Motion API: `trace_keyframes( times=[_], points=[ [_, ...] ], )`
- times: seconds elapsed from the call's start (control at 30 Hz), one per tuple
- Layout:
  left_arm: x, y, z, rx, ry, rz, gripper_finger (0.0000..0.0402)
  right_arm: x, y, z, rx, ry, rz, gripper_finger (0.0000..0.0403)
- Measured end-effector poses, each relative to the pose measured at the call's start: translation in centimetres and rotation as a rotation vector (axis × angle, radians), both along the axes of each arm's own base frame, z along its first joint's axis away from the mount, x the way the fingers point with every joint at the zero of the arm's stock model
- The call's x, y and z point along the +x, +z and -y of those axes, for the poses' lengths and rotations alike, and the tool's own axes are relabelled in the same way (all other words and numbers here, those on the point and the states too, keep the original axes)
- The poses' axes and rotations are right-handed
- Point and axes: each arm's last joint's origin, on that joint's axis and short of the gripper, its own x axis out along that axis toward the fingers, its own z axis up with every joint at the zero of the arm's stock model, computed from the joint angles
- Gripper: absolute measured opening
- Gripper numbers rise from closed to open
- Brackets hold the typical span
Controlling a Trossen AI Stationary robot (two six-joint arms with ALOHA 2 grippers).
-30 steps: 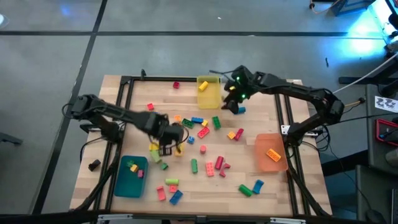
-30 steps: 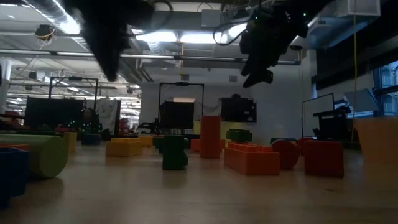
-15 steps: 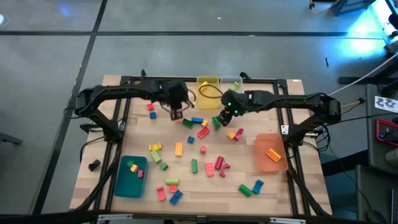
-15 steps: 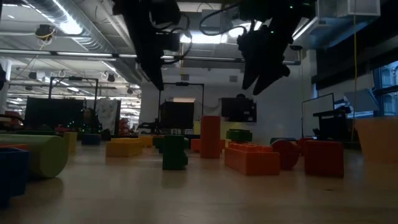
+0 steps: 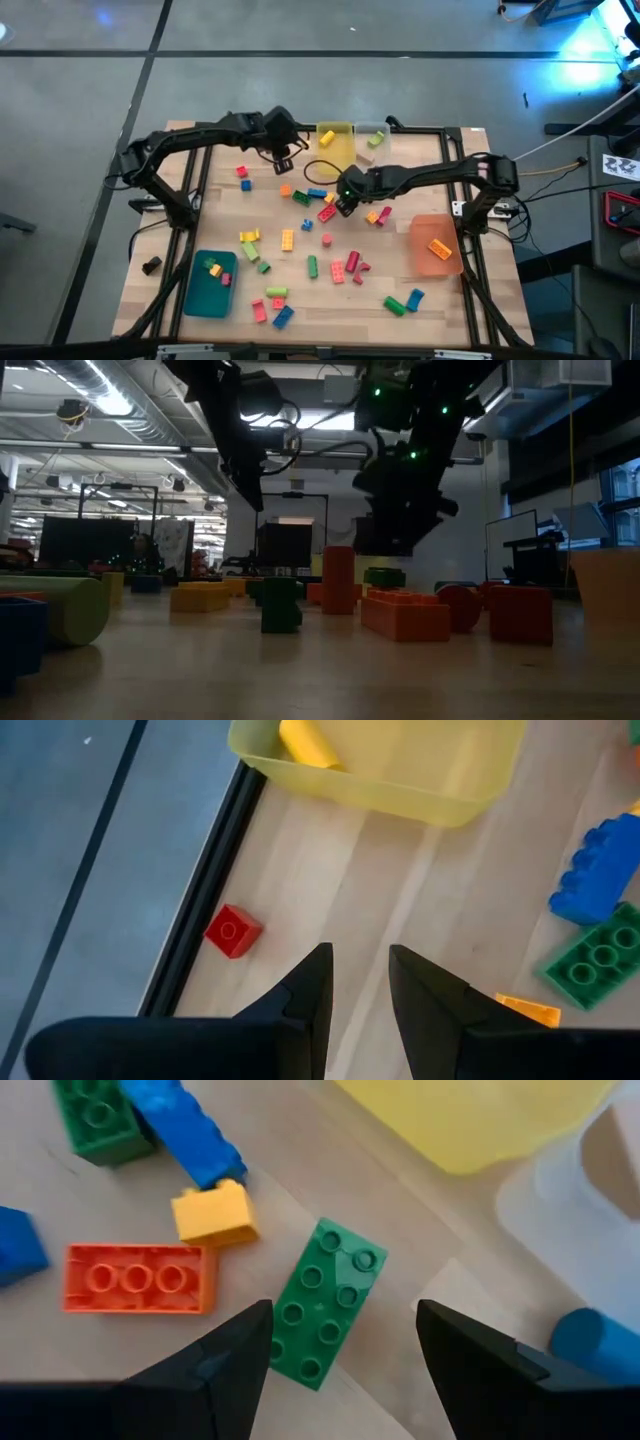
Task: Sort blocks by size
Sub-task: Put the green rectangular game piece into the orange bin
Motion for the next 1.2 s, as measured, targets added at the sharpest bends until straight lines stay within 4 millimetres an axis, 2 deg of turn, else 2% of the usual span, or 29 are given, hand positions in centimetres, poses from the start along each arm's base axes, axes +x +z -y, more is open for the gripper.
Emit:
trace_keyframes(
  times=[0.53, 0.67, 0.8, 0.87, 1.03, 1.2],
  points=[
    [0.1, 0.0, 0.1, -0.032, -0.019, 0.019, 0.0086, 1.4, -3.5, 0.1, 0.007, -0.004, -0.041, 0.0248],
    [0.1, 0.0, 0.1, -0.033, -0.017, 0.02, 0.0086, 1.5, -3.5, 0.1, 0.007, -0.003, -0.039, 0.0216],
    [0.1, 0.0, 0.1, -0.034, -0.016, 0.02, 0.0086, 1.4, -3.5, 0.1, 0.0, 0.02, -0.049, 0.015],
    [0.1, 0.0, 0.1, -0.034, -0.016, 0.02, 0.0086, 1.4, -3.5, 0.1, 0.006, 0.043, -0.061, 0.0143],
    [0.1, 0.0, 0.1, -0.034, -0.016, 0.02, 0.0086, 0.5, -2.1, -0.1, 0.042, 0.066, -0.08, 0.0143],
    [0.1, 0.0, 0.1, -0.034, -0.016, 0.02, 0.0086, -1.5, 1.0, -0.5, 0.112, 0.086, -0.078, 0.0143]
  ],
)
